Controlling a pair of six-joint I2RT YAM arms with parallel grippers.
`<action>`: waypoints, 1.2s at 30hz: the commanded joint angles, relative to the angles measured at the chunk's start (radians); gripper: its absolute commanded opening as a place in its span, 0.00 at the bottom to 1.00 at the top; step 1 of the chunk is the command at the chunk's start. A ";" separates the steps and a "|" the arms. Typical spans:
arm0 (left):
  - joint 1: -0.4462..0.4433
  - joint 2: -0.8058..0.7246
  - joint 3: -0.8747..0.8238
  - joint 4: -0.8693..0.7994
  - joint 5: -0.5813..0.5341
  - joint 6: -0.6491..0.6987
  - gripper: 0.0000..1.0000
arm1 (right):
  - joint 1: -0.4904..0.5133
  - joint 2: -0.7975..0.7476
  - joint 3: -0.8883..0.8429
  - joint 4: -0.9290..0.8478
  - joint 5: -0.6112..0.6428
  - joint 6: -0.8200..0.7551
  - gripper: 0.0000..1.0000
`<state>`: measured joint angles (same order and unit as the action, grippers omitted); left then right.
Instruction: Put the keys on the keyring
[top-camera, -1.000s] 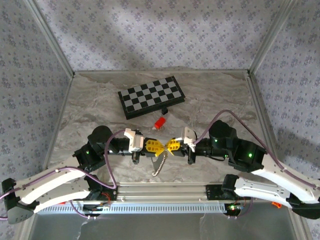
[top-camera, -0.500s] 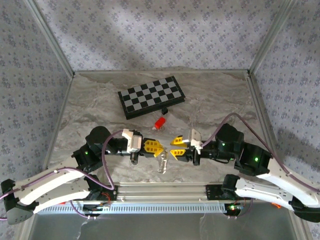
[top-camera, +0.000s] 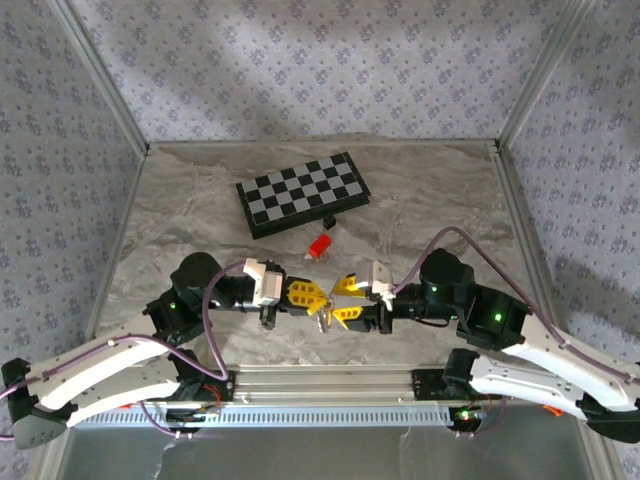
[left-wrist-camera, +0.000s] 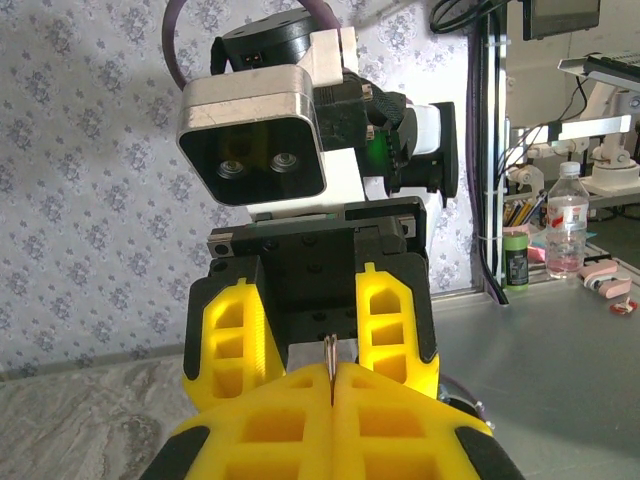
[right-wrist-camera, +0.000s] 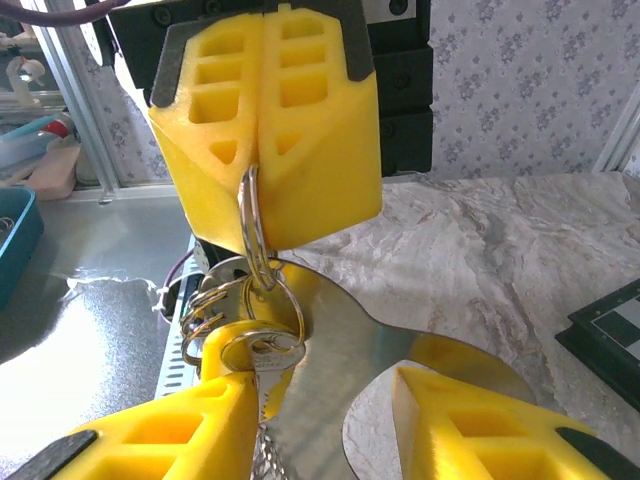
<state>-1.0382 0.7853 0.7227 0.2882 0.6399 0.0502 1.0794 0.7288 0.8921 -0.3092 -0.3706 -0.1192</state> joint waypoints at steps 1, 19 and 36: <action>0.001 -0.017 0.033 0.038 0.024 -0.011 0.00 | -0.001 -0.018 -0.015 0.039 -0.031 0.025 0.42; 0.001 -0.023 0.030 0.031 0.021 -0.010 0.00 | 0.022 -0.025 -0.036 0.066 -0.048 0.041 0.59; 0.001 -0.025 0.019 0.038 0.016 -0.010 0.00 | 0.024 -0.020 -0.063 0.118 0.038 0.052 0.28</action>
<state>-1.0382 0.7849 0.7227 0.2882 0.6395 0.0502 1.0958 0.7208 0.8318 -0.2214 -0.3561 -0.0742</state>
